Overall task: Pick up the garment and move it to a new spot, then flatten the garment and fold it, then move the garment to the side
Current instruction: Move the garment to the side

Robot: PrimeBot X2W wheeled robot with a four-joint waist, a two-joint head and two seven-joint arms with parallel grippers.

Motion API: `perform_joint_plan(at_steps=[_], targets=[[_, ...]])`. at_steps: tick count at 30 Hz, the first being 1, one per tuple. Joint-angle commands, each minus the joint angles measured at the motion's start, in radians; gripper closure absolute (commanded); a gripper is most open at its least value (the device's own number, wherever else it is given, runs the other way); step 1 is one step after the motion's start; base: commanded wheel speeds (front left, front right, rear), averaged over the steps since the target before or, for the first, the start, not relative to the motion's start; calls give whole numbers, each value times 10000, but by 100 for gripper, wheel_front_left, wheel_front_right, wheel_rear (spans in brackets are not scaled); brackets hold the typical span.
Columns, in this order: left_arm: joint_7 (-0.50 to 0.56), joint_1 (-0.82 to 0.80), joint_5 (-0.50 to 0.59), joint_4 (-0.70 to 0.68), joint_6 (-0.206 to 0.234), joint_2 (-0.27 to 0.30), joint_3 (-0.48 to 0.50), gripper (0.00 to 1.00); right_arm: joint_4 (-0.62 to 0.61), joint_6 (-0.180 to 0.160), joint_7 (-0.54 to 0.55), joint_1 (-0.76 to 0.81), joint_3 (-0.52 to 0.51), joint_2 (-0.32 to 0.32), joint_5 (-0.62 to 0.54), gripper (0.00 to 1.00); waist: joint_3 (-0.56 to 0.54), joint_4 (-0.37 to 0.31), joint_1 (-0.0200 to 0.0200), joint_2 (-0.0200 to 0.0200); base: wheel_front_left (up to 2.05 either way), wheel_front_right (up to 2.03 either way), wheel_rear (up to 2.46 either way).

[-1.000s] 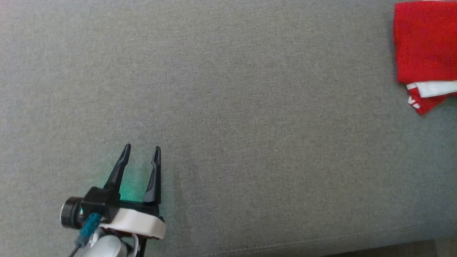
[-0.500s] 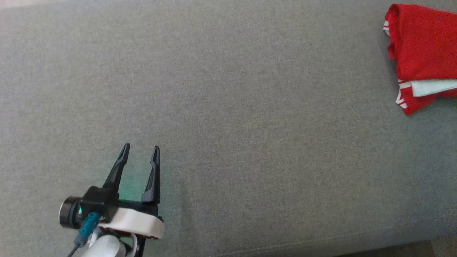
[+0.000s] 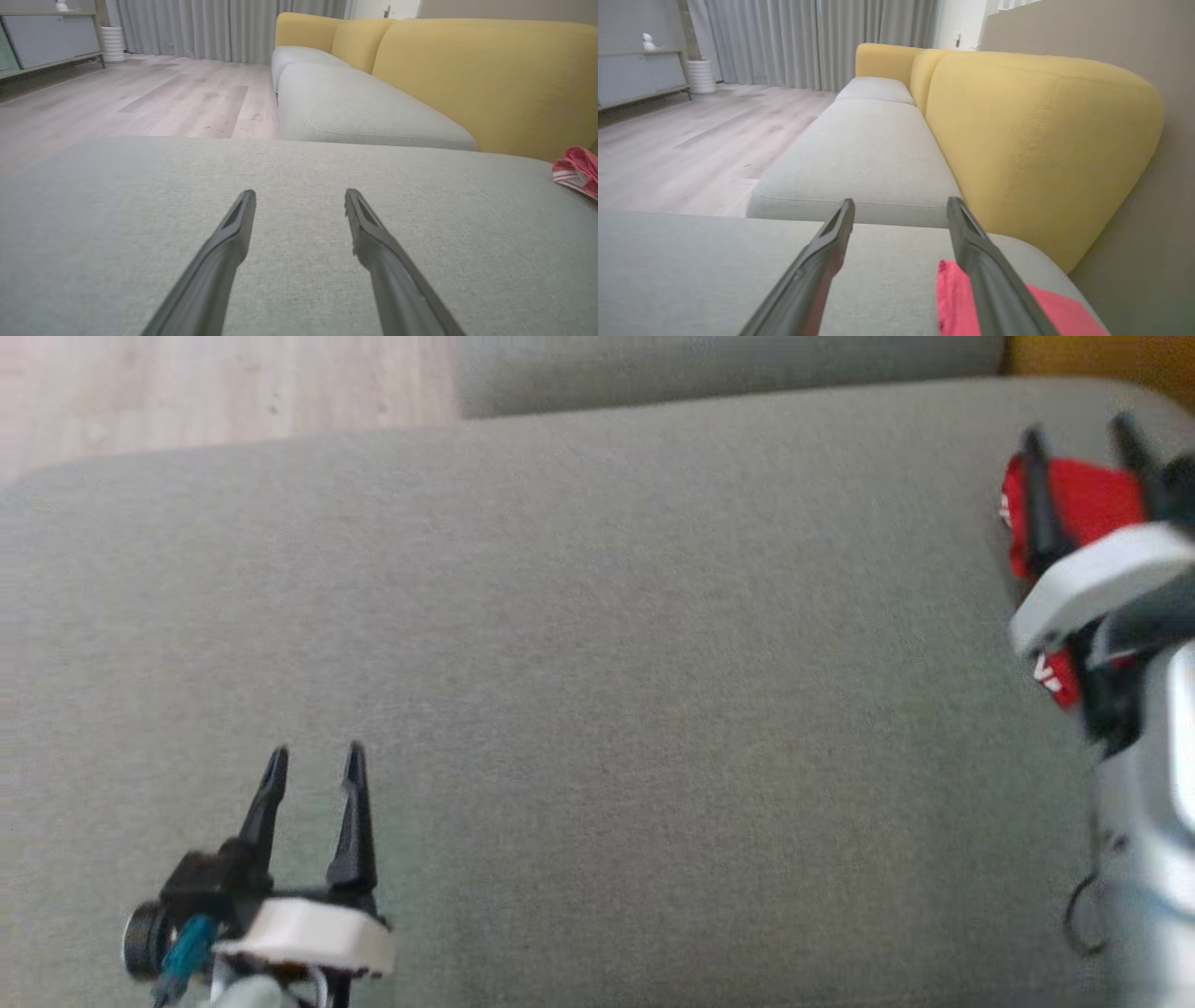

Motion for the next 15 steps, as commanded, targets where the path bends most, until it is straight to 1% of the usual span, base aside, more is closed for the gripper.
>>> perform_joint_plan(at_steps=[1,8,11,13,15], targets=[[-157,47,-118,-200,117,254,585,0,-534,65,-239,244,215,317,130,0,-540,402,2,0,0,0,0],[-231,1005,-469,-338,276,340,889,0,-1279,65,-963,2466,-27,1195,-4,0,-1278,873,2,0,0,0,0],[-243,1321,-527,-402,304,372,891,0,-1673,65,-1213,3477,-3,1333,53,0,-1451,981,2,0,0,0,0],[-247,1481,-549,-435,305,363,848,0,-1865,65,-1384,4142,45,1349,457,0,-1558,1029,2,0,0,0,0],[-249,1553,-547,-457,321,357,822,0,-1960,65,-1494,4444,53,1352,619,0,-1601,1033,2,0,0,0,0]])
